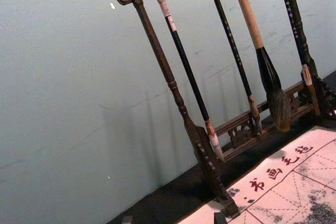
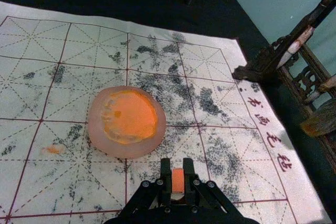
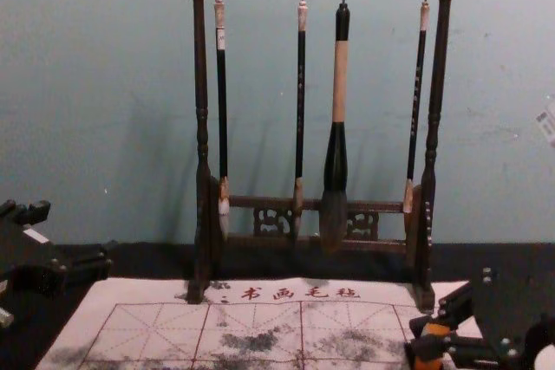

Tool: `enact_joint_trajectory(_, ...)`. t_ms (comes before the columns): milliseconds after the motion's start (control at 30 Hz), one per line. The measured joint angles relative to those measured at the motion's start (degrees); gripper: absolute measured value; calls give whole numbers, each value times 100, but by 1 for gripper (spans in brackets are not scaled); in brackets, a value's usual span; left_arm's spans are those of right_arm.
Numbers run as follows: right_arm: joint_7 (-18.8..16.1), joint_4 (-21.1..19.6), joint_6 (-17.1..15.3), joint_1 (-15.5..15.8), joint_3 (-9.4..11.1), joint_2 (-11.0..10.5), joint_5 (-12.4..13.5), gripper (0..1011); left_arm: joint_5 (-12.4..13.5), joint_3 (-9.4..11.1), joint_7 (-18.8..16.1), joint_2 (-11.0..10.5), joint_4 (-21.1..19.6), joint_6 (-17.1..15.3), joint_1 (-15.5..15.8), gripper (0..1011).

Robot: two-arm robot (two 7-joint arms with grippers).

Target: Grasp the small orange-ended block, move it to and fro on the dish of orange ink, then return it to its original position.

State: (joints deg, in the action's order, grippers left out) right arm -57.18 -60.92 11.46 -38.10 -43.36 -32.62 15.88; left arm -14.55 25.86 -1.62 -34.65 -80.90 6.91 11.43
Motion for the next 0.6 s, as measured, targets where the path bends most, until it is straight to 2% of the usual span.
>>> enact_joint_trajectory(167,-4,-3,-2,0,2,-2,4,132,0,0,0,0,0,0,0,1001)
enact_joint_trajectory(267,-6,-6,-3,0,4,-4,7,172,0,0,0,0,0,0,0,1001)
enact_joint_trajectory(300,-6,-6,-4,0,3,-4,7,230,0,0,0,0,0,0,0,1001)
enact_joint_trajectory(467,-8,-9,-6,0,4,-6,9,361,0,0,0,0,0,0,0,1001)
enact_joint_trajectory(600,-10,-12,-8,0,4,-9,11,507,0,0,0,0,0,0,0,1001)
